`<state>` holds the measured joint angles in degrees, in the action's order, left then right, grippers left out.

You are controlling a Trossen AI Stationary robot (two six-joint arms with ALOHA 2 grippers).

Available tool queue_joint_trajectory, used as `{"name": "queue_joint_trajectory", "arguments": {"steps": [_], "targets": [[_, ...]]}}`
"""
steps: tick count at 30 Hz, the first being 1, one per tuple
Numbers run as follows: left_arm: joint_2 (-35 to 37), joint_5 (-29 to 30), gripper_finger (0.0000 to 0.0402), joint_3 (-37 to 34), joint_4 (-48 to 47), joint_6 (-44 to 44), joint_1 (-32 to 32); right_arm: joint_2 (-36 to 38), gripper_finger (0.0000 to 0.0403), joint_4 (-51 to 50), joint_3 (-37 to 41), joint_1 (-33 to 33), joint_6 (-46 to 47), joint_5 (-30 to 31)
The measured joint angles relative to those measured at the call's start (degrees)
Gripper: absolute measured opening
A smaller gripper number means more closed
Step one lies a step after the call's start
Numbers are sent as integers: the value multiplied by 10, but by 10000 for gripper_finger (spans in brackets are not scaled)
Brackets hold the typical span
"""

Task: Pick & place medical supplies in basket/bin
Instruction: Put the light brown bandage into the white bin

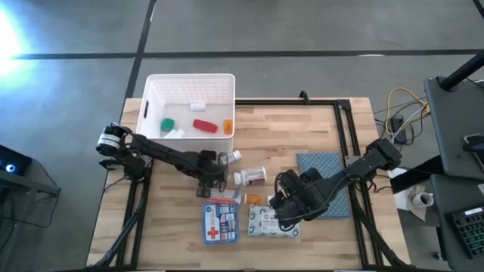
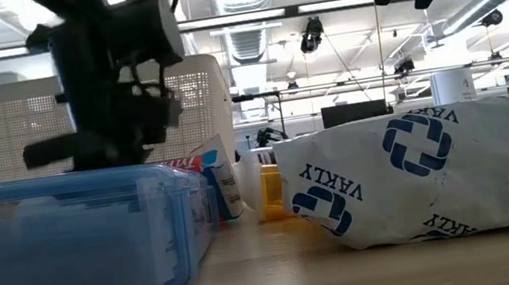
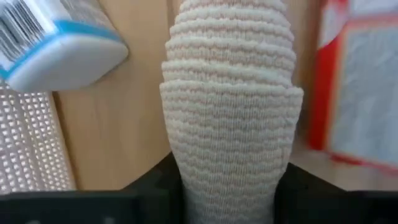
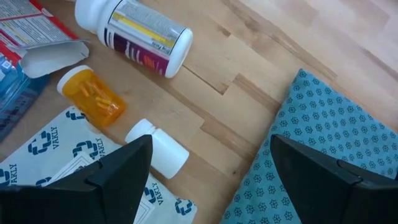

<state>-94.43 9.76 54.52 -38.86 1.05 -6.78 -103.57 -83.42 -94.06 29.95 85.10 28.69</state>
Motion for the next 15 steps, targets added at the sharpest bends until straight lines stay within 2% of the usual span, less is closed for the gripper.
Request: {"name": "queue_joint_trajectory", "arguments": {"steps": [5, 10, 13, 15], "targets": [[18, -29, 102, 35, -44, 101, -14, 0, 315, 0, 0, 0, -3, 0], [75, -53, 114, 72, -50, 199, -55, 0, 315, 0, 0, 0, -31, 1], [120, -48, 116, 110, -51, 235, -77, 0, 315, 1, 0, 0, -55, 12], [150, -22, 117, 146, -48, 251, -84, 0, 315, 1, 0, 0, -67, 24]]}}
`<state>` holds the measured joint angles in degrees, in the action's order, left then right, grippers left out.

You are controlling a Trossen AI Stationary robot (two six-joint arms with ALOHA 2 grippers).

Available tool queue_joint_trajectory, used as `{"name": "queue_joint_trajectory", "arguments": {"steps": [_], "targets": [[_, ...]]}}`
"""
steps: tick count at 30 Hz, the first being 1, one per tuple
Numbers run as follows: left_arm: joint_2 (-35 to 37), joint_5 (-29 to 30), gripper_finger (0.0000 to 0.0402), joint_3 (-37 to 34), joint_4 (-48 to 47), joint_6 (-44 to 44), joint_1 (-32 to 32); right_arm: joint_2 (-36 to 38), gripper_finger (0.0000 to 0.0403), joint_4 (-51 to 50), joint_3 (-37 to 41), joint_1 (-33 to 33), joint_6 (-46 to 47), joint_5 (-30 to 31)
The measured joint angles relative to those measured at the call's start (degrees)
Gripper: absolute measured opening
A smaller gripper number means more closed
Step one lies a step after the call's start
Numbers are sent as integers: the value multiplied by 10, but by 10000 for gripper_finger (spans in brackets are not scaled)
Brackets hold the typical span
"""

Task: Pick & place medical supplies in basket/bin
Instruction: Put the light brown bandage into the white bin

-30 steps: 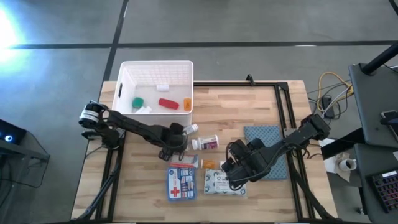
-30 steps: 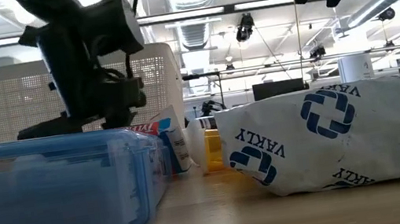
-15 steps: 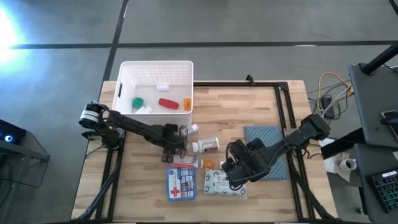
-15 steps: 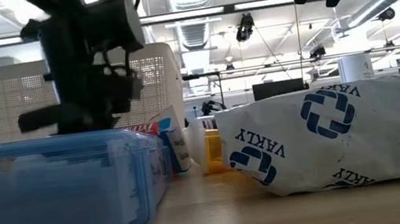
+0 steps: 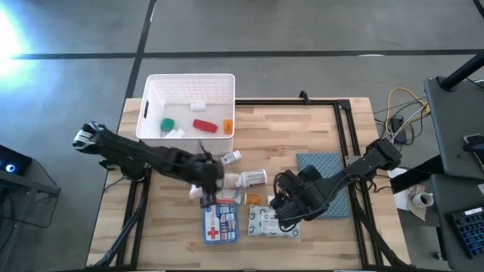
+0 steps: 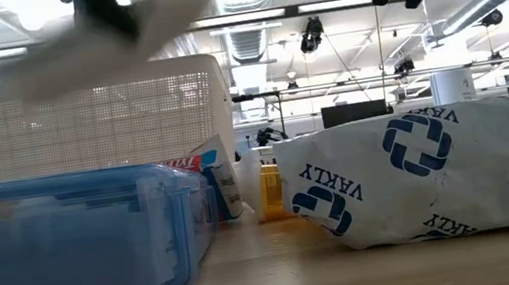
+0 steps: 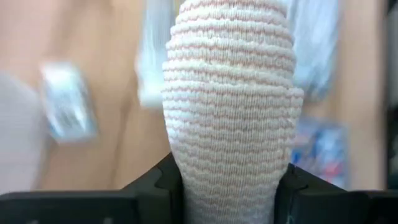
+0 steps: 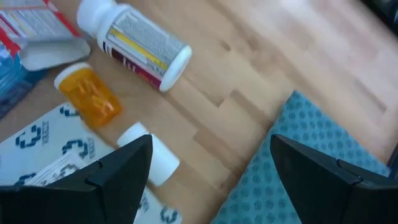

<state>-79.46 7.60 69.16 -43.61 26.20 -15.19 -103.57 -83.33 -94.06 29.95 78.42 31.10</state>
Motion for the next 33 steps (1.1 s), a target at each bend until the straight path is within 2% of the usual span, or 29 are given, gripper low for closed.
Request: {"name": "queue_joint_trajectory", "arguments": {"steps": [3, 5, 9, 11, 16, 21, 23, 25, 26, 29, 33], "targets": [[43, 82, 118, 62, 10, 4, -6, 0, 315, 0, 1, 0, -13, 27], [67, 179, 118, 104, 11, -14, -8, 0, 315, 0, 2, 0, -16, 41], [111, 409, 119, 154, 7, -128, 3, 0, 315, 0, 4, 0, -17, 51], [129, 459, 119, 160, -13, -190, 36, 0, 315, 2, 6, 0, -20, 51], [150, 432, 120, 138, -96, -211, 181, 0, 313, 9, 14, -1, -20, 51], [150, 423, 142, 69, -96, -212, 307, 0, 304, 56, 22, -12, -49, 69], [145, 378, 161, 42, -90, -223, 343, 0, 301, 86, 23, -21, -79, 69], [141, 313, 182, 14, -87, -249, 370, 0, 298, 121, 23, -33, -109, 67], [140, 299, 192, 0, -81, -265, 380, 0, 297, 140, 23, -39, -123, 64], [140, 300, 222, -36, -42, -316, 391, 0, 293, 194, 23, -57, -156, 52], [142, 299, 252, -46, -29, -377, 390, 0, 290, 238, 23, -82, -198, 8]]}}
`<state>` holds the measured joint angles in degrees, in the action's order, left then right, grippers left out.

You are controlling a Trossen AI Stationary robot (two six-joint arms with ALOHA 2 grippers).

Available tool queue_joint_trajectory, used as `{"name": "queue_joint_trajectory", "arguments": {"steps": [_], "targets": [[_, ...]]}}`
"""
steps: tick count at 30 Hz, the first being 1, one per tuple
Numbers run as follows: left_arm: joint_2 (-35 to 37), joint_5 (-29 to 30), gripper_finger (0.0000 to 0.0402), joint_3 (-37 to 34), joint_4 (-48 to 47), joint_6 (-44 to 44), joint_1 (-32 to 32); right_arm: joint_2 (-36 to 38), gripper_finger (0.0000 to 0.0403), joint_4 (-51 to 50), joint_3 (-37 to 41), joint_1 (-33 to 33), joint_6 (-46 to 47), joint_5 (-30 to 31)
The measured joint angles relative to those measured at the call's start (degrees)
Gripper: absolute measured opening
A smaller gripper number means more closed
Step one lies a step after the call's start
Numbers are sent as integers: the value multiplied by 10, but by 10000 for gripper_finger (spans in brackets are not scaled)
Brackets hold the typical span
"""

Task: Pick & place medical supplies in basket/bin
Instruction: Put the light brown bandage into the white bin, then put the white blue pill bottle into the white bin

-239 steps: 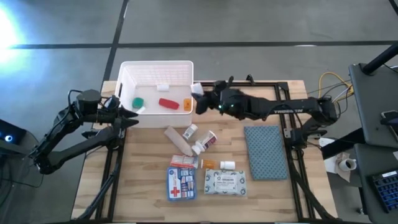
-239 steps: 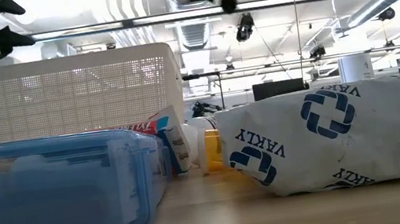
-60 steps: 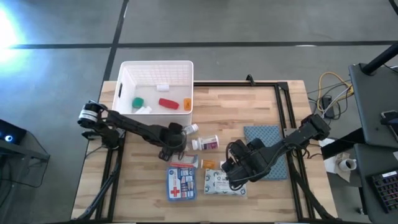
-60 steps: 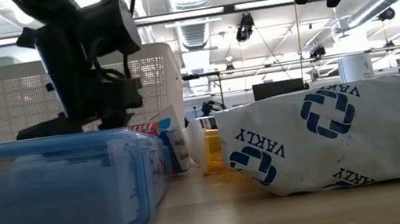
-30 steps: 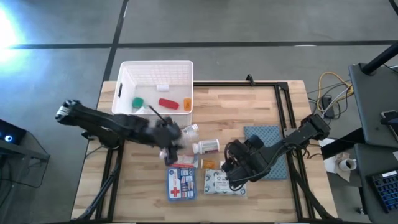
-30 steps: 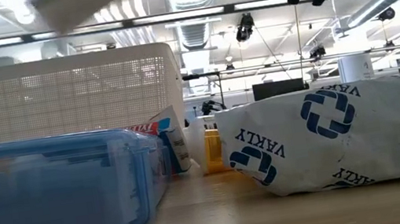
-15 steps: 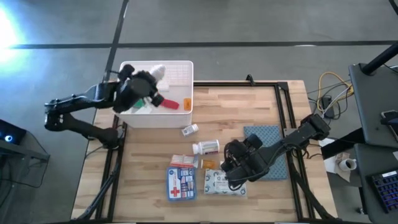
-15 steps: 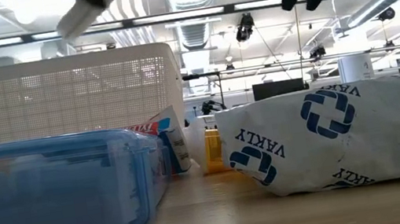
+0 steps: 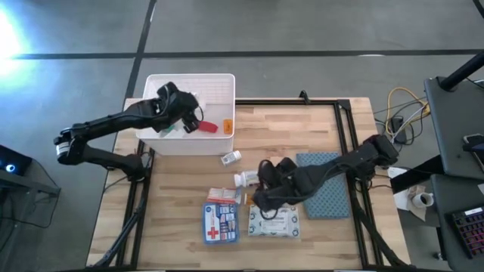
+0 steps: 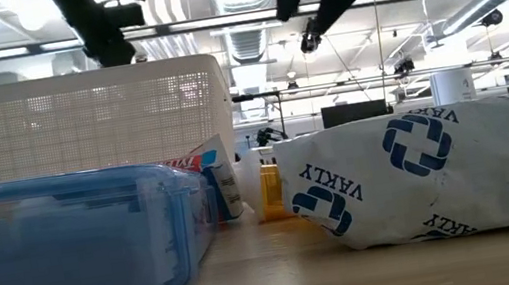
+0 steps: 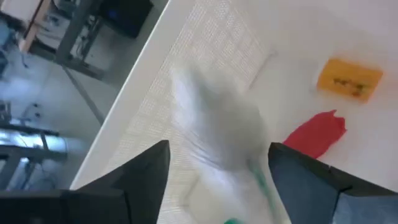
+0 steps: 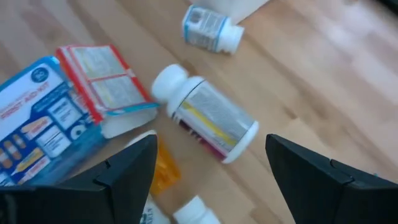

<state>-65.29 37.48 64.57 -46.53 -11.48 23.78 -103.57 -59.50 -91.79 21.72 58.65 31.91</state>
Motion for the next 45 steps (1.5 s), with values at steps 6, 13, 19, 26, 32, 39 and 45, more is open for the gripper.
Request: {"name": "queue_joint_trajectory", "arguments": {"steps": [6, 13, 19, 26, 32, 39, 45], "targets": [[2, -92, 261, 22, -10, -16, 0, -1, 290, 9, 0, -51, -33, -59], [21, -103, 261, 56, -93, -3, 2, -2, 290, 52, 0, -107, -82, -69], [75, -105, 261, 57, -160, 48, 3, -15, 290, 146, 0, -148, -256, -102], [157, -148, 262, 41, -161, 131, 3, -77, 290, 218, -2, -194, -480, -144], [217, -165, 262, 15, -161, 184, 2, -126, 288, 214, -5, -226, -572, -180], [264, -180, 262, -15, -160, 224, 1, -163, 288, 226, -5, -253, -590, -199], [277, -181, 262, -39, -153, 226, 1, -203, 288, 237, -5, -266, -626, -232]]}}
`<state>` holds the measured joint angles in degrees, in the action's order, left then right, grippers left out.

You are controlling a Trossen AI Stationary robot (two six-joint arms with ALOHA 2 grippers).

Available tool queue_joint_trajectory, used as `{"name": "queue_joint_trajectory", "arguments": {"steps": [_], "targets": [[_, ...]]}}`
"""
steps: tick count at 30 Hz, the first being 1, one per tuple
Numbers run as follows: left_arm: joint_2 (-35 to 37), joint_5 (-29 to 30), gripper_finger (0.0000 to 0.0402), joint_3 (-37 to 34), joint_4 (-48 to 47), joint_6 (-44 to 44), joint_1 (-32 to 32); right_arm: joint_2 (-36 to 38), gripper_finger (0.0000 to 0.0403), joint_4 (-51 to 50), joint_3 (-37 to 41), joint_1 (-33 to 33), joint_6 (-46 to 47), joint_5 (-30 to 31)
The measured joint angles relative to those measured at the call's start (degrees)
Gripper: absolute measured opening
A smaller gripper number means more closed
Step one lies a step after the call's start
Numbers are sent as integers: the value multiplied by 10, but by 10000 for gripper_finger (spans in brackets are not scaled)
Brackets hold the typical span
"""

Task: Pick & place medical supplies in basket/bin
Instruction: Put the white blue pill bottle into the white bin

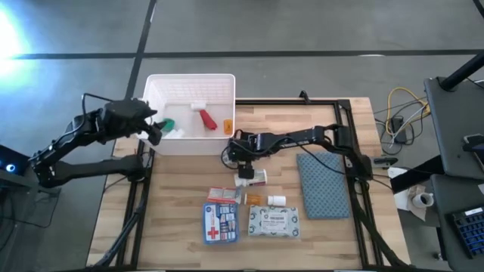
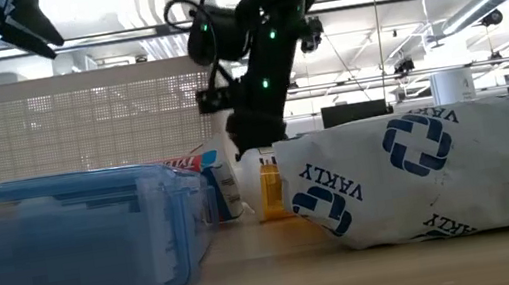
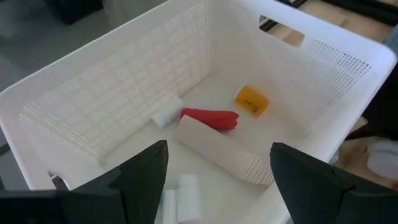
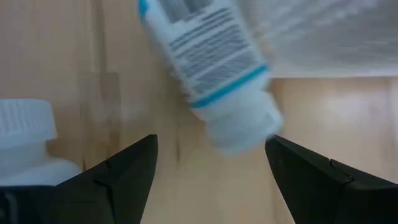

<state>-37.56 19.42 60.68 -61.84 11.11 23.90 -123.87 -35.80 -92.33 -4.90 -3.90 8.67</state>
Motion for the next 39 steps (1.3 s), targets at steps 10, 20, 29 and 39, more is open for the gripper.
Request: {"name": "queue_joint_trajectory", "arguments": {"steps": [10, 20, 29, 39], "targets": [[-7, -1, 262, -15, 5, 0, 0, -2, 288, 30, -2, -1, -14, 30], [-14, 0, 262, -15, 28, 0, 0, -1, 288, 82, -1, 4, -65, 28], [-15, 0, 262, -15, 28, 0, 0, -21, 288, 90, -2, 4, -29, -33], [-15, 0, 262, -15, 28, 0, 0, -24, 288, 85, -2, 4, 70, -27]]}}
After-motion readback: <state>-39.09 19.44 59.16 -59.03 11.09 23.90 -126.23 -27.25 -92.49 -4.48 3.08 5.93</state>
